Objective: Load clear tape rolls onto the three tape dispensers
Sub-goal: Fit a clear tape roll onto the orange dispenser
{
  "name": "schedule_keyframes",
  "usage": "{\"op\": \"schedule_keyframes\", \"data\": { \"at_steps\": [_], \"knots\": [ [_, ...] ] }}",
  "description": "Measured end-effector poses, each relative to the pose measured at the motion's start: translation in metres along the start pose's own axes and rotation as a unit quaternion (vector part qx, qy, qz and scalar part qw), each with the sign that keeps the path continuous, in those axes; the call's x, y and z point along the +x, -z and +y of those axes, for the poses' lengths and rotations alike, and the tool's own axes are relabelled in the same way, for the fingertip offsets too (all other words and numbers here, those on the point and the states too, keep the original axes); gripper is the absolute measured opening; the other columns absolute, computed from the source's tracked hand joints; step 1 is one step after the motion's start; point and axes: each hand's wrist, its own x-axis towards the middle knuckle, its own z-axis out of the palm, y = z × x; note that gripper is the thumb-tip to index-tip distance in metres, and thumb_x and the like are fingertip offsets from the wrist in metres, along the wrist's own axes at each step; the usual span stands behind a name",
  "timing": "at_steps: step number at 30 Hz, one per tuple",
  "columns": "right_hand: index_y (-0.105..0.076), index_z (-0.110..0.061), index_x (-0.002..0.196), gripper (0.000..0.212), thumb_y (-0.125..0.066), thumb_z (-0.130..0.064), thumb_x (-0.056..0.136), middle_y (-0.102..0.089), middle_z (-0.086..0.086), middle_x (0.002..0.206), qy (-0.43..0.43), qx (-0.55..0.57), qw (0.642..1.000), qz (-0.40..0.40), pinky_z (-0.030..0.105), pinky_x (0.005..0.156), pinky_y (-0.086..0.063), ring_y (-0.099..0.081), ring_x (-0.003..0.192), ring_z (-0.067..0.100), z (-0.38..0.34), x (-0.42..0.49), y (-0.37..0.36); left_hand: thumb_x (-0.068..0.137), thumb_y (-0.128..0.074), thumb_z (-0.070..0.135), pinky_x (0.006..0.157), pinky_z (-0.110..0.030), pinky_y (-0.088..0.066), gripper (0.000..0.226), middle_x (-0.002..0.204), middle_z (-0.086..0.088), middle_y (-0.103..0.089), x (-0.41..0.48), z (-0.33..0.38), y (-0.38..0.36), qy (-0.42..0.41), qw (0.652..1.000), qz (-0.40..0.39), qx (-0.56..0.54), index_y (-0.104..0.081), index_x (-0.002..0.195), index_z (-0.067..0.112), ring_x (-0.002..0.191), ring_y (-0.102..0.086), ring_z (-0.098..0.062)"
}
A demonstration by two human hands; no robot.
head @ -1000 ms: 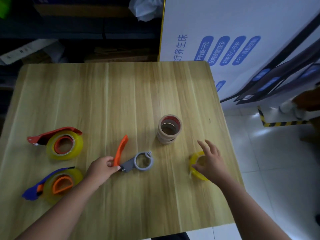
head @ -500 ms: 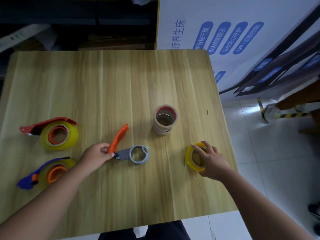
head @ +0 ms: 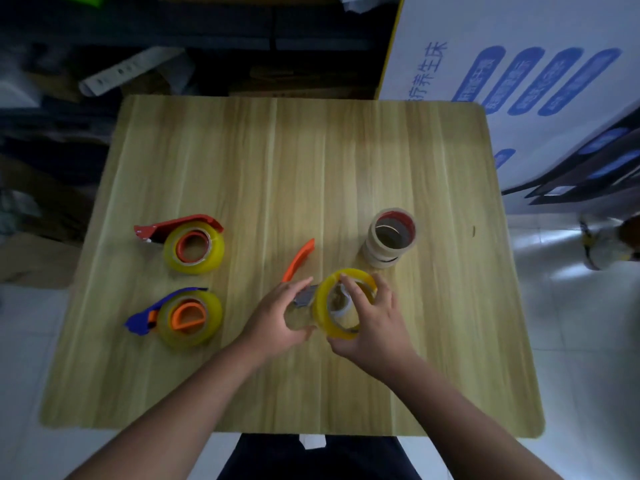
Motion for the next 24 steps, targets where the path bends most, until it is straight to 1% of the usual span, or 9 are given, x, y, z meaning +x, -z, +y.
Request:
{"op": "schedule_keyframes", "data": {
  "at_steps": [1,3,5,7,11,14,16,19,24],
  "knots": [
    [-0.022,-0.045,0.148,0.101,-0.071,-0.057,0.061,-0.023,0.017,0.151,0.003,-0.005,1.000,0.004,0.046,0.105,-0.037,-0.028,0.133,0.036,-0.004,0.004,-0.001,0.069,-0.083,0.021,0.099,-0.007,-0.034,0.073,0.130,0.009,-0.056,0.002,-0.002,-0.002,-0.007,1.000,0.018,0.005,-0.053,0.135,0.021,0.118,-0.050,-0.001],
    [-0.024,-0.043,0.149,0.102,-0.074,-0.055,0.061,-0.023,0.019,0.151,0.007,-0.021,1.000,0.005,0.047,0.106,-0.034,-0.028,0.134,0.039,-0.011,0.011,-0.002,0.072,-0.077,0.014,0.095,-0.020,-0.046,0.054,0.120,0.003,-0.066,0.003,-0.005,0.000,0.003,0.997,0.075,0.013,-0.063,0.124,0.019,0.108,-0.059,-0.005],
    [-0.025,-0.042,0.150,0.103,-0.076,-0.055,0.062,-0.020,0.020,0.153,0.010,-0.032,0.999,-0.004,0.047,0.108,-0.031,-0.026,0.136,0.040,-0.016,0.017,-0.001,0.075,-0.069,0.014,0.086,-0.030,-0.052,0.035,0.106,0.002,-0.072,0.003,-0.009,0.004,0.012,0.991,0.132,0.011,-0.069,0.109,0.019,0.096,-0.064,-0.008],
    [-0.024,-0.043,0.150,0.103,-0.077,-0.054,0.063,-0.017,0.018,0.154,0.022,-0.048,0.998,-0.018,0.047,0.108,-0.031,-0.023,0.137,0.038,-0.018,0.021,0.001,0.077,-0.063,0.022,0.080,-0.030,-0.052,0.025,0.097,0.002,-0.073,0.004,-0.010,0.009,-0.004,0.988,0.155,0.012,-0.071,0.100,0.018,0.088,-0.067,-0.011],
    [-0.023,-0.045,0.148,0.103,-0.078,-0.053,0.061,-0.014,0.015,0.155,0.047,-0.079,0.995,-0.038,0.048,0.107,-0.033,-0.019,0.138,0.037,-0.015,0.025,0.001,0.080,-0.066,0.024,0.073,-0.029,-0.052,0.014,0.088,0.006,-0.072,0.007,-0.017,0.014,-0.009,0.983,0.178,0.047,-0.073,0.092,0.020,0.082,-0.066,-0.012],
    [-0.024,-0.045,0.147,0.104,-0.078,-0.050,0.059,-0.017,0.017,0.154,0.066,-0.097,0.991,-0.056,0.053,0.106,-0.037,-0.021,0.139,0.040,-0.010,0.036,0.000,0.079,-0.069,0.022,0.069,-0.029,-0.050,0.010,0.084,0.006,-0.072,0.004,-0.028,0.010,0.019,0.979,0.193,0.060,-0.074,0.087,0.020,0.077,-0.066,-0.012],
    [-0.023,-0.046,0.147,0.104,-0.078,-0.048,0.058,-0.017,0.017,0.155,0.080,-0.120,0.986,-0.079,0.055,0.107,-0.036,-0.022,0.139,0.042,-0.006,0.047,-0.001,0.078,-0.067,0.024,0.066,-0.031,-0.050,0.012,0.082,0.004,-0.072,0.001,-0.034,0.001,0.045,0.978,0.198,0.046,-0.075,0.085,0.019,0.073,-0.066,-0.015],
    [-0.020,-0.047,0.148,0.105,-0.078,-0.044,0.061,-0.009,0.014,0.158,0.083,-0.162,0.975,-0.128,0.049,0.112,-0.029,-0.018,0.141,0.040,-0.003,0.060,-0.002,0.078,-0.063,0.025,0.065,-0.032,-0.050,0.015,0.079,0.001,-0.072,-0.003,-0.042,-0.017,0.058,0.975,0.214,0.030,-0.076,0.084,0.018,0.071,-0.067,-0.015],
    [-0.014,-0.049,0.146,0.107,-0.079,-0.038,0.062,-0.002,0.008,0.159,0.079,-0.198,0.965,-0.155,0.049,0.114,-0.026,-0.014,0.142,0.037,0.007,0.065,-0.010,0.077,-0.068,0.014,0.070,-0.017,-0.047,0.009,0.084,0.000,-0.071,0.000,-0.050,-0.033,0.018,0.972,0.230,0.043,-0.075,0.082,0.014,0.075,-0.065,-0.011]
  ]
}}
